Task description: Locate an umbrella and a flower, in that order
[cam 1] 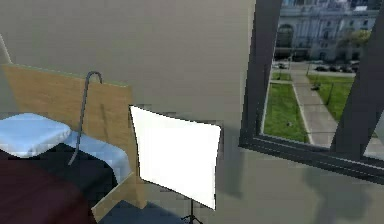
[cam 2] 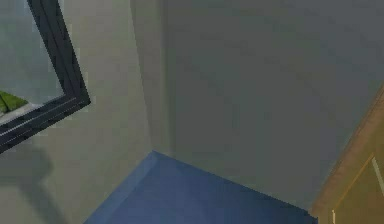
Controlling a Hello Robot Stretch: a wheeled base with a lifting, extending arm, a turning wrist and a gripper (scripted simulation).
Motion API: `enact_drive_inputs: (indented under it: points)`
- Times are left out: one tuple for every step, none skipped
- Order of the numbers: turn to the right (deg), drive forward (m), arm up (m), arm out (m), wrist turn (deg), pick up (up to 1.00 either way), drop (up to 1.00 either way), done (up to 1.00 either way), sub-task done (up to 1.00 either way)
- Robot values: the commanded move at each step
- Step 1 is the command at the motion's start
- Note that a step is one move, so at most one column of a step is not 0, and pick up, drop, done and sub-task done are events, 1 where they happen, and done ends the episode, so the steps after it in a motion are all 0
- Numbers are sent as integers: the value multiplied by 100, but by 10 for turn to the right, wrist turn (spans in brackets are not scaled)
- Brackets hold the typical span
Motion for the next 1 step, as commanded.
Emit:
enact_drive_inputs:
  points:
    - [0, 0, 0, 0, 0, 0, 0, 0, 100]
